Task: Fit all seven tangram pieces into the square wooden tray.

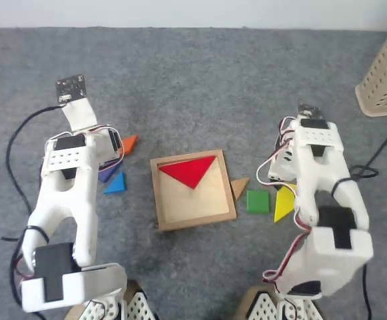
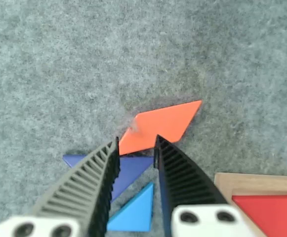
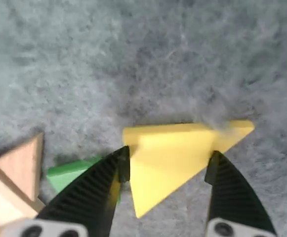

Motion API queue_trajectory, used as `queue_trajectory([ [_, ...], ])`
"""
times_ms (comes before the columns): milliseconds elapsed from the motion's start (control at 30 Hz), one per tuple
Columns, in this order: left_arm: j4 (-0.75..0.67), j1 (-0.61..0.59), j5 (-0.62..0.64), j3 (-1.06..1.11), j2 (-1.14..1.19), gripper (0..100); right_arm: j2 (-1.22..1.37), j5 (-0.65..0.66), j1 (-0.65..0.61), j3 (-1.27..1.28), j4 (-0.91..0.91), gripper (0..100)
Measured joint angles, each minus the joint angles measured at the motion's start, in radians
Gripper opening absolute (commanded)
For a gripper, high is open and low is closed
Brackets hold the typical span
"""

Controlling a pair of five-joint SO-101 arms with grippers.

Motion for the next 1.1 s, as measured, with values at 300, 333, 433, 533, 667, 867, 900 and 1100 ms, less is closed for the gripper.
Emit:
queue_trajectory([
  [300,0.0,0.0,0.0,0.0,0.0,11,0.063,-0.029,-0.003,-0.087,0.002,25.6],
  [333,0.0,0.0,0.0,0.0,0.0,11,0.066,-0.029,-0.003,-0.087,0.002,25.6],
  [433,0.0,0.0,0.0,0.0,0.0,11,0.075,-0.063,-0.005,-0.094,0.002,25.6],
  [533,0.0,0.0,0.0,0.0,0.0,11,0.077,-0.078,-0.003,-0.098,0.002,25.6],
  [667,0.0,0.0,0.0,0.0,0.0,11,0.077,-0.083,-0.005,-0.098,0.002,25.6],
  [867,0.0,0.0,0.0,0.0,0.0,11,0.101,-0.083,-0.037,-0.103,0.002,25.4],
  [900,0.0,0.0,0.0,0.0,0.0,11,0.109,-0.083,-0.038,-0.11,0.002,25.4],
  [1100,0.0,0.0,0.0,0.0,0.0,11,0.152,-0.083,-0.041,-0.163,0.037,25.4],
])
